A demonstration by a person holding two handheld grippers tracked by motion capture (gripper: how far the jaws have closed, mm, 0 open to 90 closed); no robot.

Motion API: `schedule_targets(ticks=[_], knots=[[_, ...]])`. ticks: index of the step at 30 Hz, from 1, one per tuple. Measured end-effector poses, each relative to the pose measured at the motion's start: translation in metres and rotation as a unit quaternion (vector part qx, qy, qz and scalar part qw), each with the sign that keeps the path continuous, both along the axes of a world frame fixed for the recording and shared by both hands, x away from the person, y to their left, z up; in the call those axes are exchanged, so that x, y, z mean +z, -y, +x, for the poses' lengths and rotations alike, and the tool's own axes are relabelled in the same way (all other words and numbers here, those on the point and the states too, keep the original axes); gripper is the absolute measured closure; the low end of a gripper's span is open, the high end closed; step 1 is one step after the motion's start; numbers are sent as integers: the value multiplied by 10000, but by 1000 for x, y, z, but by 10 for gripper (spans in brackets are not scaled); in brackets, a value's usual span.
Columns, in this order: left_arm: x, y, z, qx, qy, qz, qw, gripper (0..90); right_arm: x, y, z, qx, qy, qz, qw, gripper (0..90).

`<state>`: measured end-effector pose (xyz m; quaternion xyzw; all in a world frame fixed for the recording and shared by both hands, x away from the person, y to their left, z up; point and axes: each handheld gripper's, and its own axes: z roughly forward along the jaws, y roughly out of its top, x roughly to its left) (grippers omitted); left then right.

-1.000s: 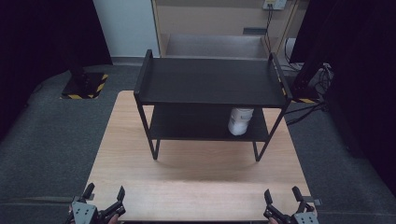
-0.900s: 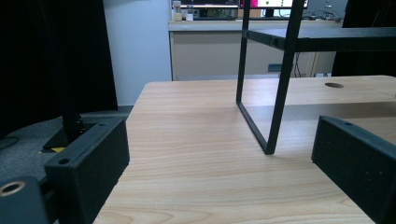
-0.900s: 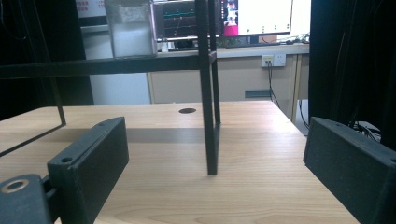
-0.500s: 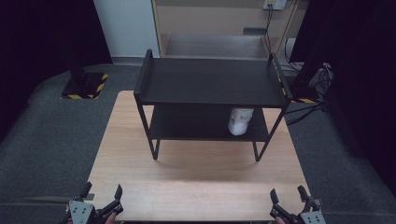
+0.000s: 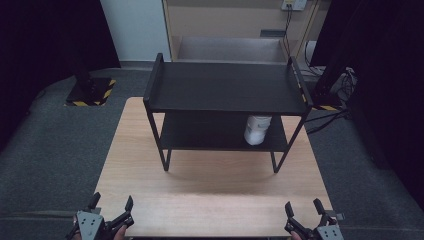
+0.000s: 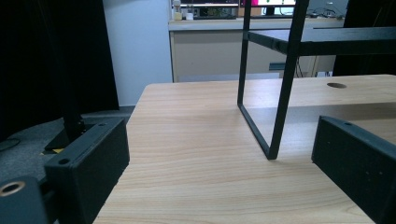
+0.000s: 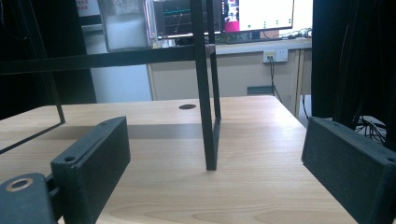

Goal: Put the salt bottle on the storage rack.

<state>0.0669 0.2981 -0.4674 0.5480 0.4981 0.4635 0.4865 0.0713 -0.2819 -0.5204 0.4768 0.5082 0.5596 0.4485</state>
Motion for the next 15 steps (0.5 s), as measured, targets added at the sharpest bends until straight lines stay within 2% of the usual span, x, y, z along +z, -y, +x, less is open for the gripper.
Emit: schedule_targets(ticks=[7,15], knots=[[1,-2,1,-1,13,-40,10000,31,-5,-2,-1,-42,-75,151,9998,83],[0,-2,0,-7,-10,-38,10000,31,-7,-7,2,-10,-168,147,9998,87]])
